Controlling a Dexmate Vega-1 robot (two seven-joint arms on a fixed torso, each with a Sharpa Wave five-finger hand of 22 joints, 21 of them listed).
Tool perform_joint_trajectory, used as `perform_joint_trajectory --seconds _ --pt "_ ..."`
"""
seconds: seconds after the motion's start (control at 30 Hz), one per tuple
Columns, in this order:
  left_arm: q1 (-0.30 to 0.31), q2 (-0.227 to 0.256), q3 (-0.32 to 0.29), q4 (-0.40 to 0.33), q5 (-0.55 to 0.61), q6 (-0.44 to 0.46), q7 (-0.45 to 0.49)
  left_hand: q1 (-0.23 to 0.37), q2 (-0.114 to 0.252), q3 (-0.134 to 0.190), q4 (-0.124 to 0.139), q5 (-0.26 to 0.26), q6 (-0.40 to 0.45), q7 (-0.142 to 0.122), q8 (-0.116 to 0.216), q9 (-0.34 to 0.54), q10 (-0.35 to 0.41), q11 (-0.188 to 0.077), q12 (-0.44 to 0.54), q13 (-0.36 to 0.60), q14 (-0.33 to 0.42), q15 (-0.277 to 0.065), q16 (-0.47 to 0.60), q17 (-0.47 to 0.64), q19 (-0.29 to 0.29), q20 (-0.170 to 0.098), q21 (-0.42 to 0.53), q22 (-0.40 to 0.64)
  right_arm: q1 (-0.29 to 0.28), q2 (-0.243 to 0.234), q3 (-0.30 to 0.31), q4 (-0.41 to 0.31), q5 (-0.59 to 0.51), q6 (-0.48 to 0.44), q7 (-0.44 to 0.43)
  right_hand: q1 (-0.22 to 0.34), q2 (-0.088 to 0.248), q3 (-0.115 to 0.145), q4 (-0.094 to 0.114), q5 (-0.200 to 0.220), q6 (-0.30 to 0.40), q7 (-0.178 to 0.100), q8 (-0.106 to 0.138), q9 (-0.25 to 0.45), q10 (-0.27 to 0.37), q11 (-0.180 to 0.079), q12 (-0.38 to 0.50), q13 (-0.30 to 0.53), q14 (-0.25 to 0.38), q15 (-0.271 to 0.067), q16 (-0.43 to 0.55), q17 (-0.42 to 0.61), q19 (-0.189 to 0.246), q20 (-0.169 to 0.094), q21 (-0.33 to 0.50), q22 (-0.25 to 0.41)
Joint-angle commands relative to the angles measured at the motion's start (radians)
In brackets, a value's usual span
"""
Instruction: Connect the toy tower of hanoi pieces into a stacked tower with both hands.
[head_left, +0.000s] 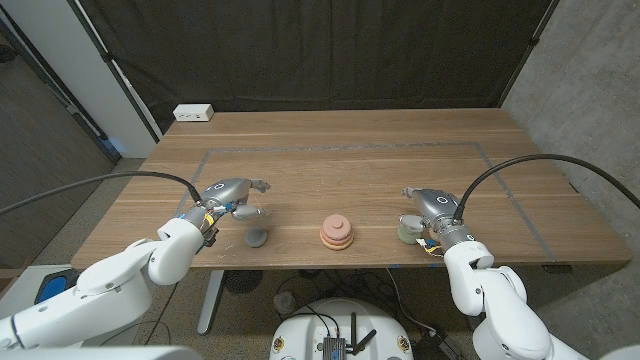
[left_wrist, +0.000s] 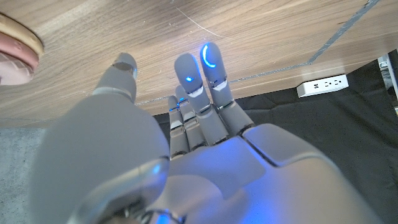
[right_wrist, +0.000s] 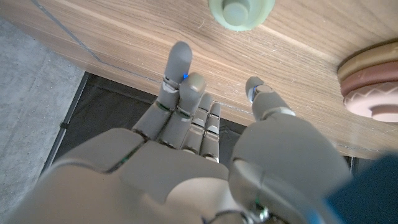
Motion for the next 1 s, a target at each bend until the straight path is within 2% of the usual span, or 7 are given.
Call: perform_joint_trajectory --seconds 0.03,0.3,0.37,0.67,1.0 --pt "0.018 -0.023 -0.032 0.013 -0.004 -0.019 0.007 0.004 0.011 0.009 0.002 0.003 0.011 0.000 -0.003 0.000 0.011 -0.002 -0.006 0.000 0.009 -0.048 0.002 0.003 0.010 -0.136 0.000 0.005 -0.007 -0.005 -0.022 -0.012 -0.073 -0.049 0.098 -0.002 -0.016 -0.006 -0.002 -0.006 -0.008 0.007 -0.005 0.002 -0.022 0.007 -0.002 -0.003 -0.017 -0.066 -0.016 -0.009 -0.014 -0.096 -0.005 0.001" --pt "0.022 -0.028 -0.043 0.015 -0.002 -0.028 -0.003 0.004 0.013 0.011 0.003 0.003 0.014 -0.001 -0.005 0.000 0.014 -0.005 -0.006 -0.001 0.011 -0.048 0.002 0.004 0.011 -0.136 -0.001 0.005 -0.010 0.011 -0.034 -0.007 -0.122 -0.058 0.148 -0.002 -0.027 -0.013 -0.002 -0.015 -0.024 0.017 -0.012 -0.001 -0.046 0.012 -0.001 -0.010 -0.032 -0.066 -0.032 -0.017 -0.026 -0.096 -0.011 0.000" --pt "0.023 -0.027 -0.046 0.015 -0.001 -0.032 -0.006 0.003 0.014 0.011 0.003 0.003 0.016 -0.002 -0.005 0.000 0.015 -0.008 -0.006 -0.001 0.012 -0.048 0.003 0.005 0.012 -0.136 -0.001 0.006 -0.008 0.021 -0.041 -0.002 -0.144 -0.062 0.165 0.001 -0.030 -0.017 -0.002 -0.020 -0.030 0.018 -0.014 -0.002 -0.053 0.019 0.000 -0.014 -0.032 -0.067 -0.035 -0.019 -0.030 -0.096 -0.012 0.000" --pt "0.031 -0.035 -0.059 0.019 0.002 -0.050 -0.011 0.003 0.016 0.013 0.003 0.003 0.022 -0.001 -0.006 0.000 0.023 -0.008 -0.004 -0.001 0.015 -0.048 0.003 0.006 0.015 -0.136 0.000 0.008 -0.006 0.065 -0.053 0.020 -0.241 -0.064 0.247 0.007 -0.038 -0.024 -0.004 -0.029 -0.058 0.026 -0.023 -0.005 -0.063 0.020 0.003 -0.020 -0.039 -0.067 -0.043 -0.025 -0.034 -0.096 -0.013 0.000" --pt "0.040 -0.047 -0.068 0.023 0.010 -0.071 -0.016 0.002 0.019 0.016 0.003 0.004 0.028 -0.002 -0.007 0.001 0.029 -0.010 -0.003 -0.001 0.016 -0.048 0.002 0.007 0.016 -0.137 -0.001 0.009 -0.028 0.114 -0.034 0.039 -0.324 -0.039 0.309 0.013 -0.040 -0.050 0.003 -0.053 -0.079 0.031 -0.021 -0.013 -0.063 0.019 0.012 -0.038 -0.041 -0.066 -0.058 -0.037 -0.039 -0.095 -0.014 0.000"
